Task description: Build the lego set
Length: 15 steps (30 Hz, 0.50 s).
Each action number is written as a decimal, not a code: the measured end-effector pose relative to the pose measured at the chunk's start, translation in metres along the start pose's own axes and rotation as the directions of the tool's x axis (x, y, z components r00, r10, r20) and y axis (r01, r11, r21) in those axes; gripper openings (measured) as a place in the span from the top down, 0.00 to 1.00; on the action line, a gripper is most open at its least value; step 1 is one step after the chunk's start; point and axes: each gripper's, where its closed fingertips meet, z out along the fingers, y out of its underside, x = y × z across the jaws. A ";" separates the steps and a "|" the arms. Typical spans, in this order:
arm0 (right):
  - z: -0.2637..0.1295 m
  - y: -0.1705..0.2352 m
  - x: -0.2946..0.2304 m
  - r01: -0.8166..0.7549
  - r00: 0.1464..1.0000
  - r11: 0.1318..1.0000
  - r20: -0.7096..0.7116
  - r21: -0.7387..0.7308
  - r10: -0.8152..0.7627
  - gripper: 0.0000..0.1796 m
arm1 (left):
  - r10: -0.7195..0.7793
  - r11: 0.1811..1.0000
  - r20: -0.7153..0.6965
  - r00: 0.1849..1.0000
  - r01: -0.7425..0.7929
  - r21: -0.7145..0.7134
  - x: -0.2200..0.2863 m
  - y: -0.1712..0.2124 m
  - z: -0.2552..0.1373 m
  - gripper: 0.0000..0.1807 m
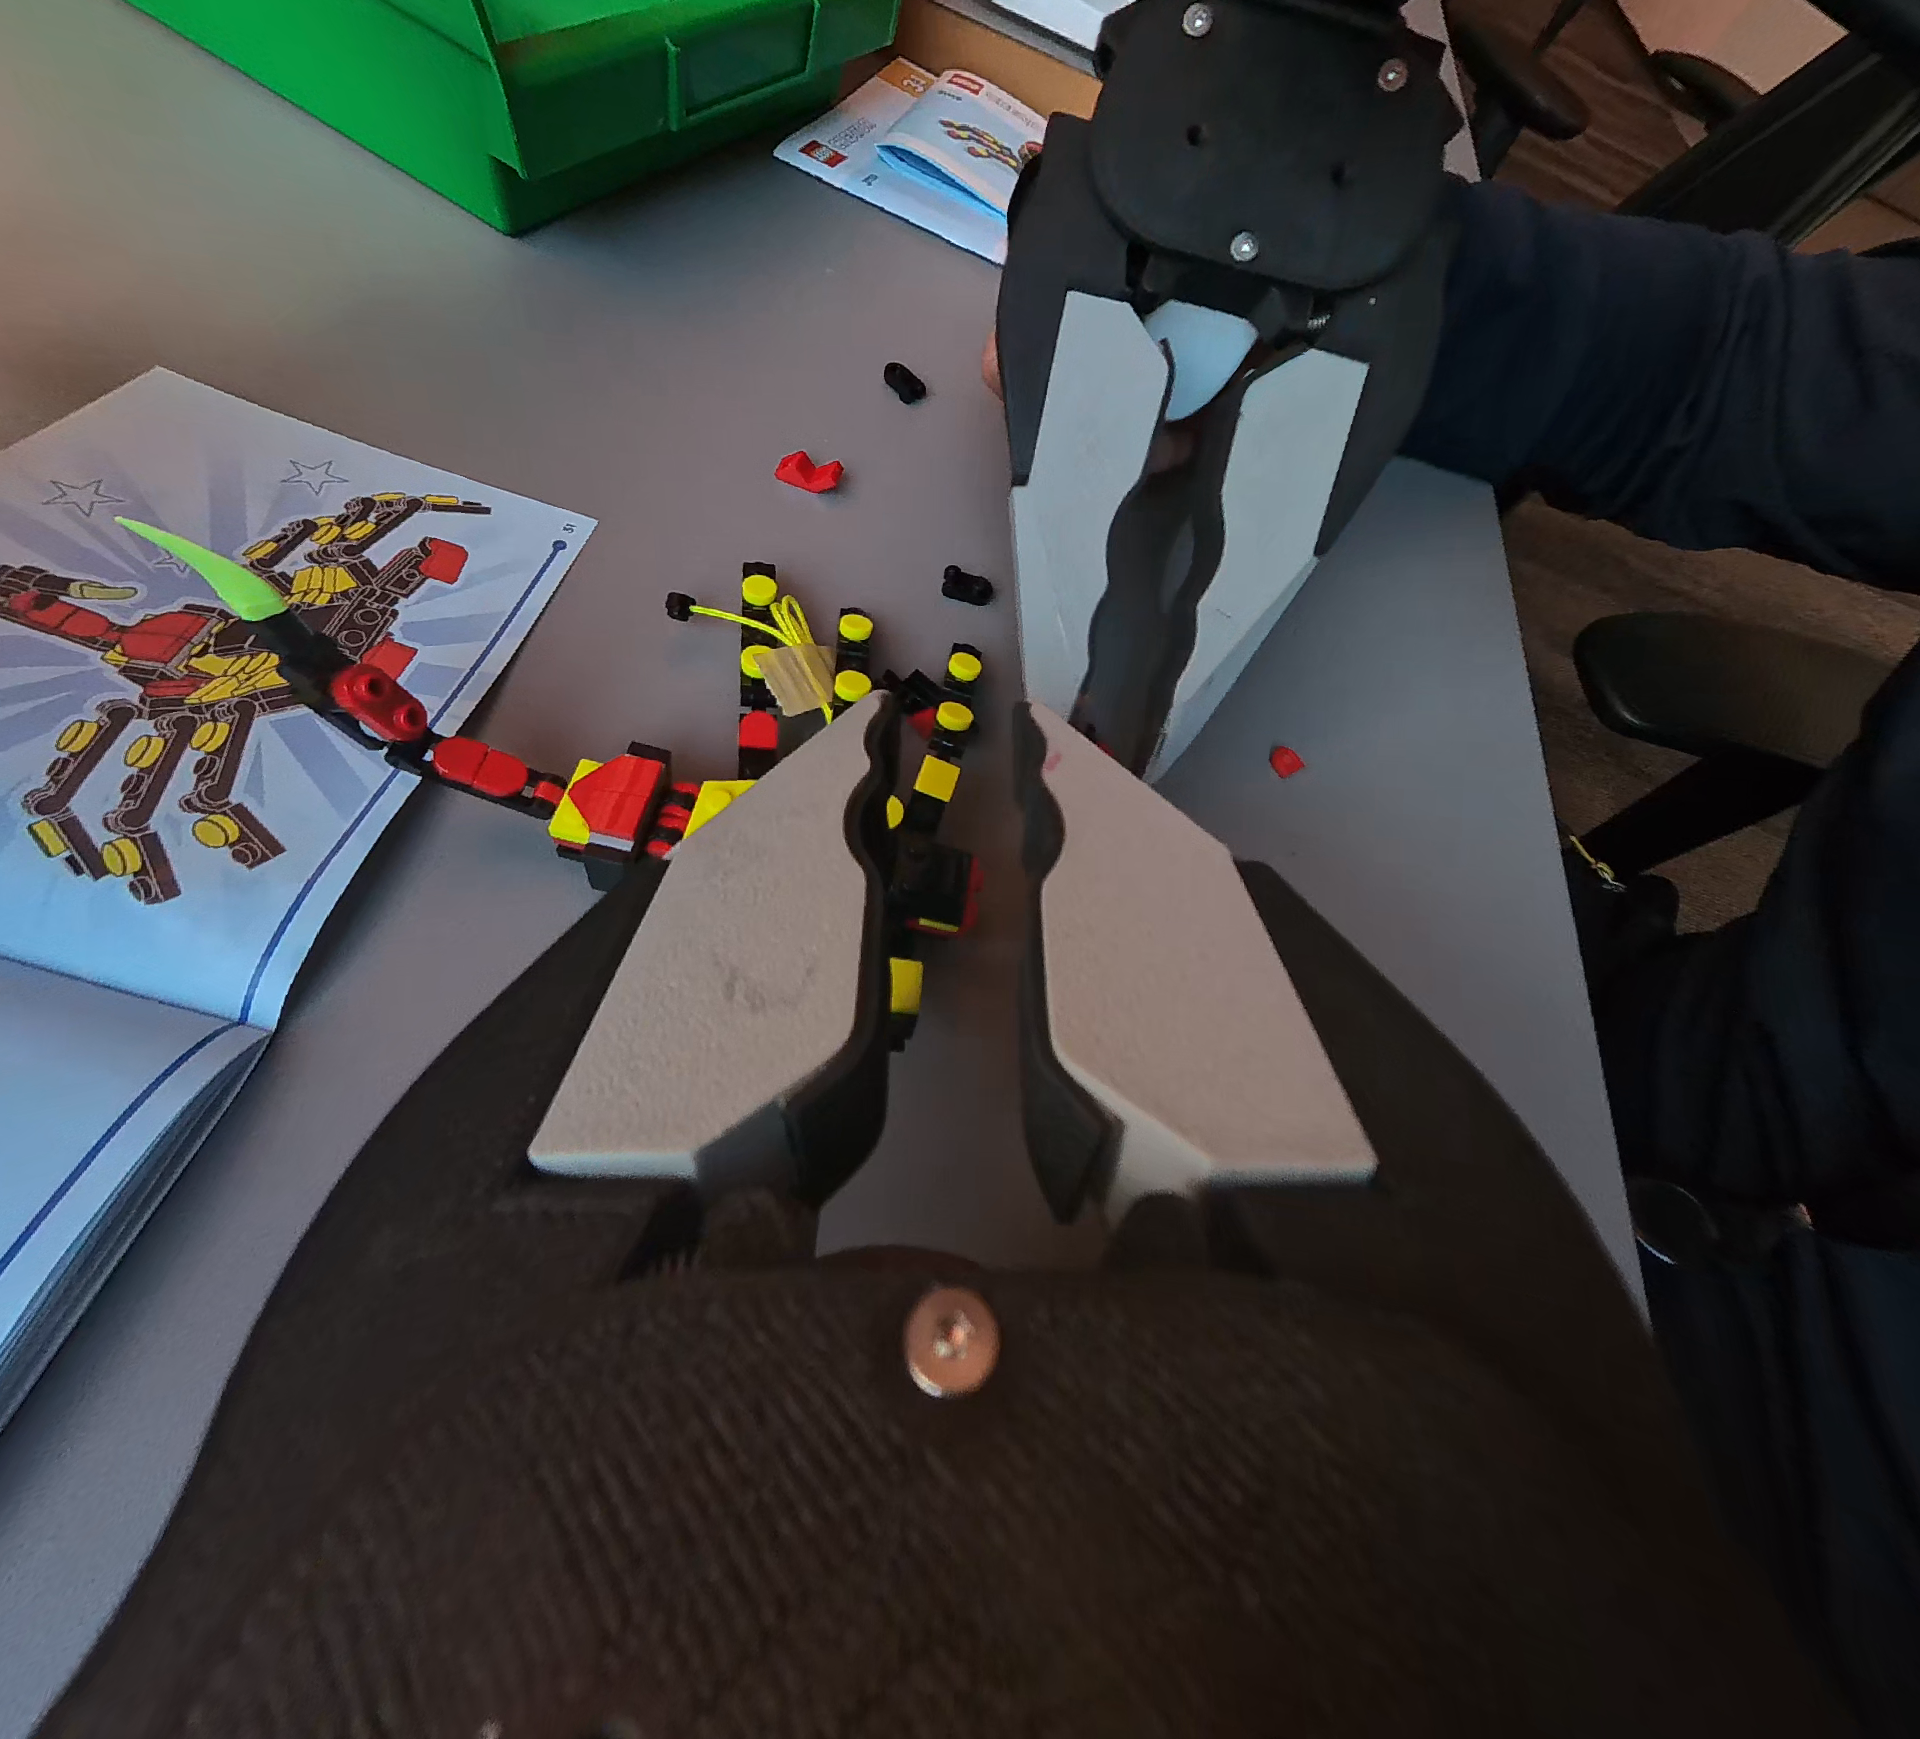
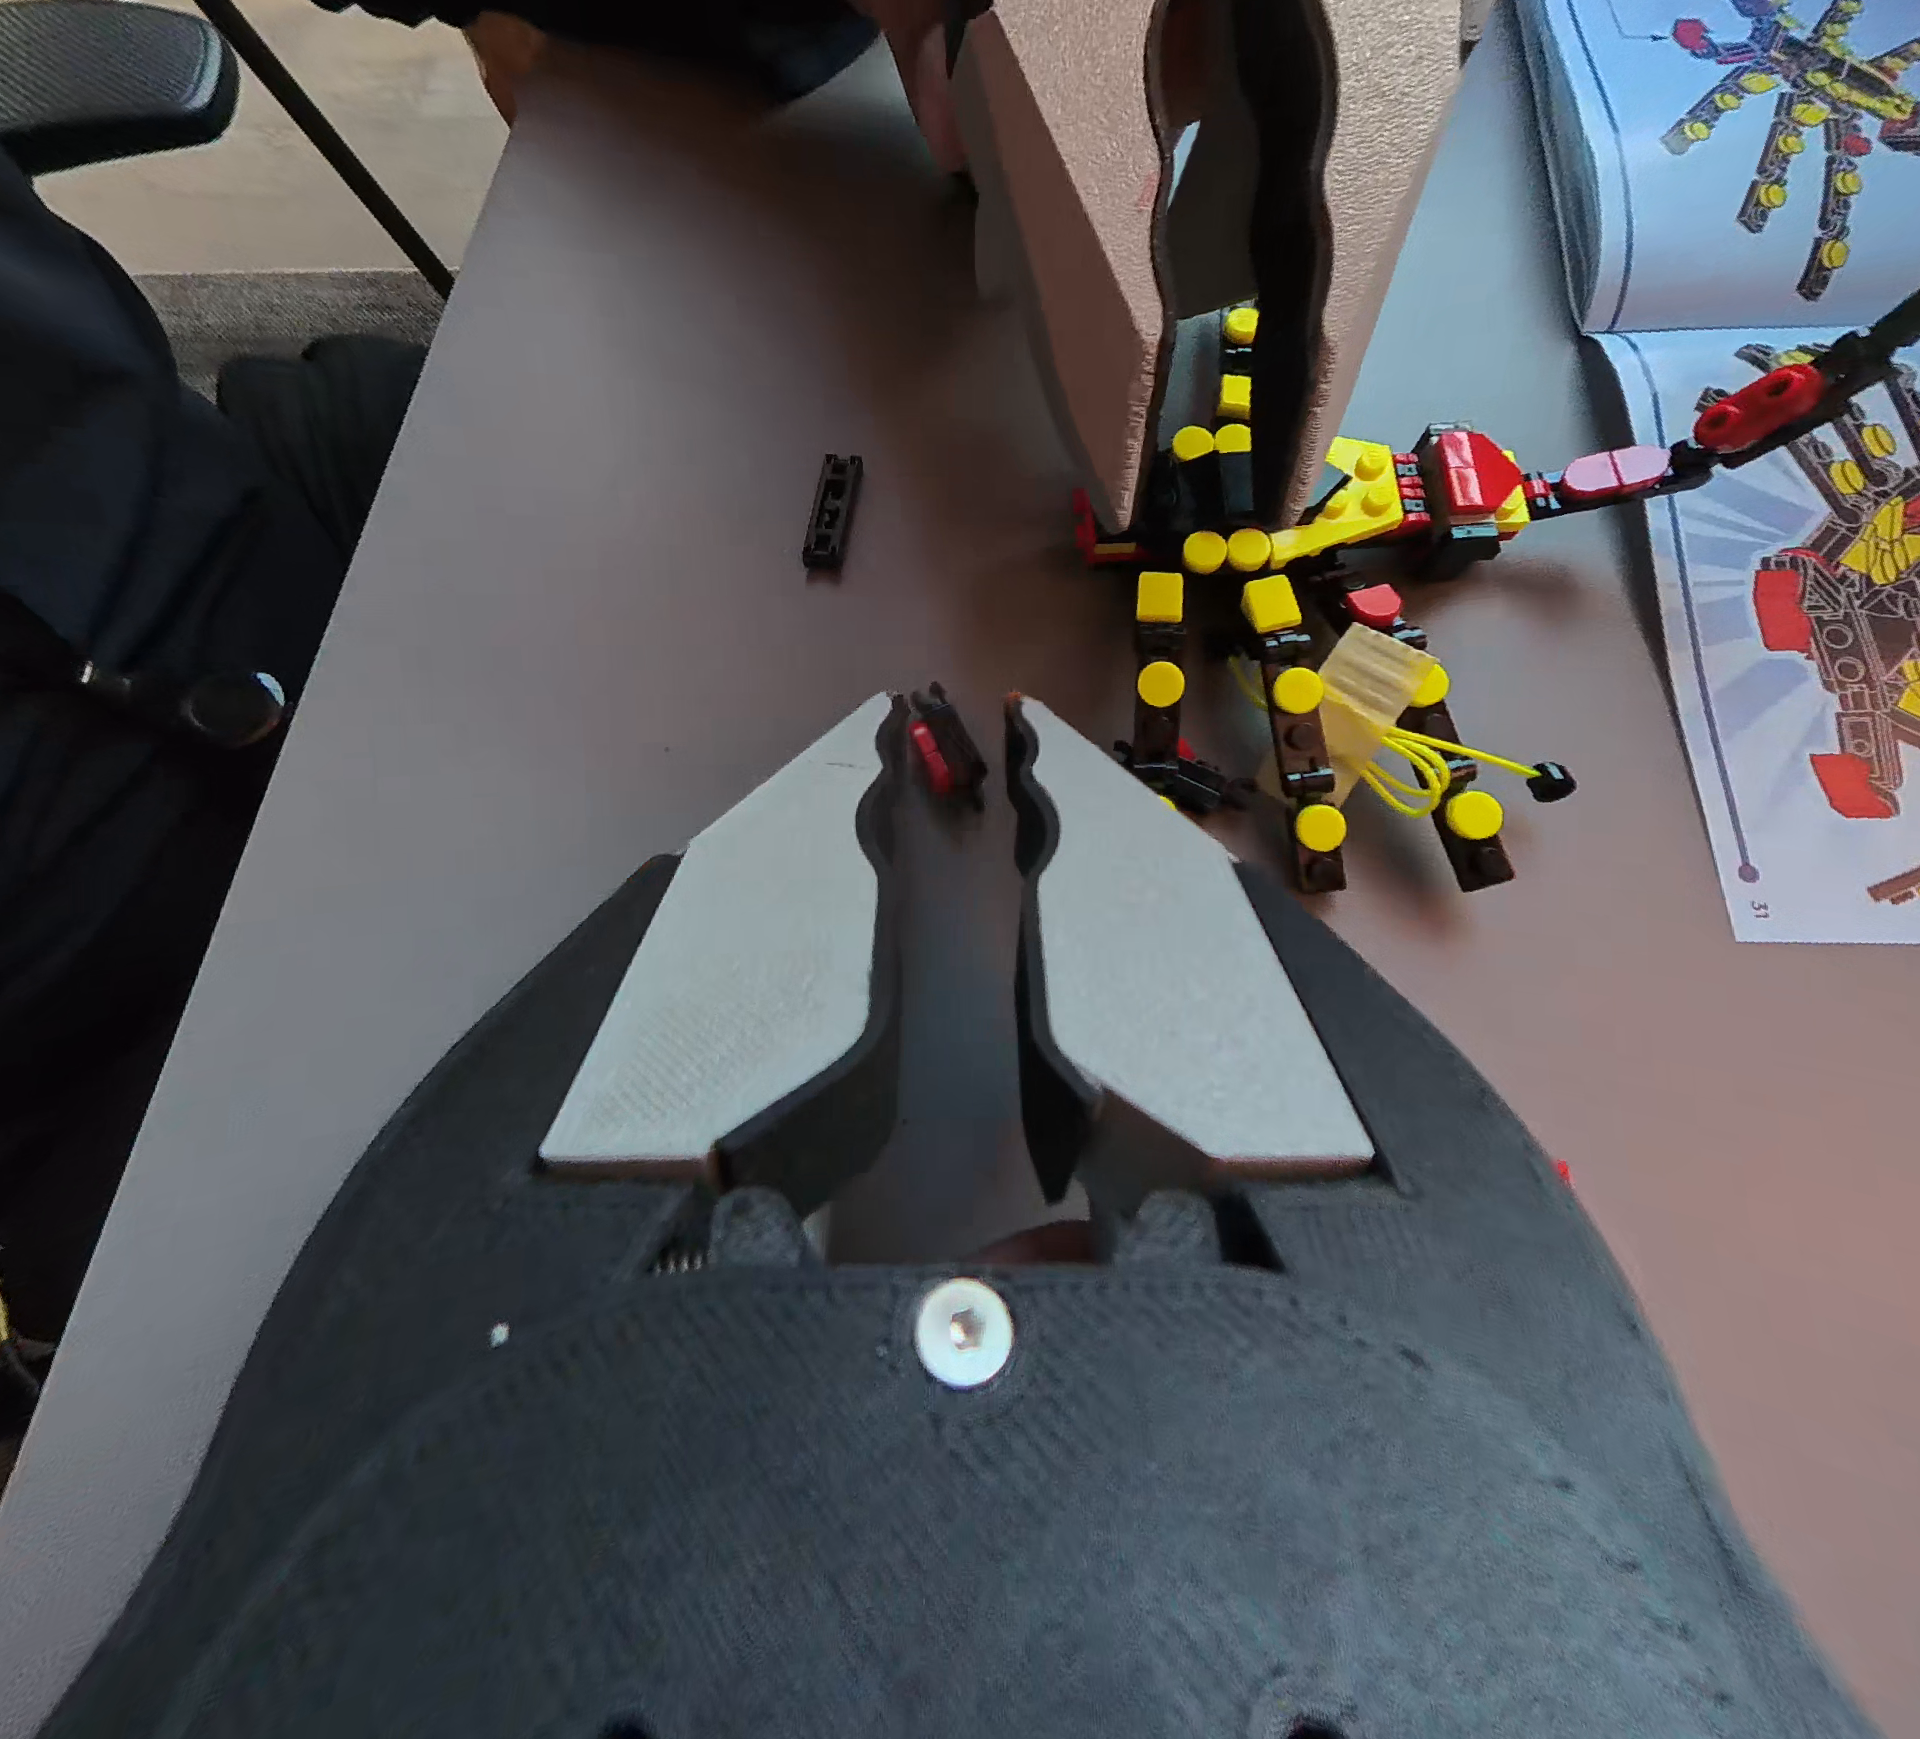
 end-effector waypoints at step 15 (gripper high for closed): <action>-0.049 -0.008 0.088 -0.207 0.923 0.943 -0.267 0.260 0.276 0.90 | 0.020 0.999 0.042 0.999 -0.019 -0.038 -0.003 0.005 0.003 0.91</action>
